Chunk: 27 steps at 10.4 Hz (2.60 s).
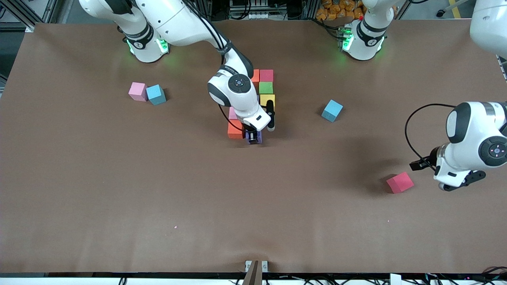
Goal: Form number 2 with 11 blocks
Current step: 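Lower purple beside orange with the right gripper while the left gripper grasps pink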
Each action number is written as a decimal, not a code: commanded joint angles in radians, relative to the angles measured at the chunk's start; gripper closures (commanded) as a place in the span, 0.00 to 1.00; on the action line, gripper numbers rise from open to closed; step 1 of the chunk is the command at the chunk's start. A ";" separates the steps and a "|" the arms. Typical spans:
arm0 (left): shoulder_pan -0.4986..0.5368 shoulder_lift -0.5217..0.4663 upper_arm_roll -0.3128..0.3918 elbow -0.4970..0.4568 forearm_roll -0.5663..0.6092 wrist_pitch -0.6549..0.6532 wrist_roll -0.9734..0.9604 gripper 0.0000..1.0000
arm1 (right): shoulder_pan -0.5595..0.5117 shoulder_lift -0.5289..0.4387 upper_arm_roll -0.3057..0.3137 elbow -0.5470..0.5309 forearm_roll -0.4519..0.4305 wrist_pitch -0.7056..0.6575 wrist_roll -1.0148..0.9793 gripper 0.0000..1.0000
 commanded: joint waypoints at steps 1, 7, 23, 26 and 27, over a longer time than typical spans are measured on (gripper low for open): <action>-0.010 0.075 -0.005 0.089 0.025 -0.006 -0.074 0.00 | -0.001 -0.016 0.003 -0.015 0.007 -0.004 -0.002 0.59; -0.077 0.151 -0.011 0.172 0.006 0.076 -0.342 0.00 | 0.004 -0.068 0.004 -0.088 0.007 -0.004 -0.002 0.59; -0.067 0.211 -0.005 0.149 0.026 0.172 -0.208 0.00 | -0.002 -0.069 0.003 -0.104 0.007 -0.001 -0.006 0.00; -0.061 0.211 -0.003 0.137 0.028 0.172 -0.167 0.00 | -0.005 -0.088 0.004 -0.102 0.007 -0.004 0.001 0.00; -0.061 0.211 -0.002 0.132 0.035 0.172 -0.147 0.00 | -0.005 -0.106 0.004 -0.104 0.007 -0.004 0.001 0.00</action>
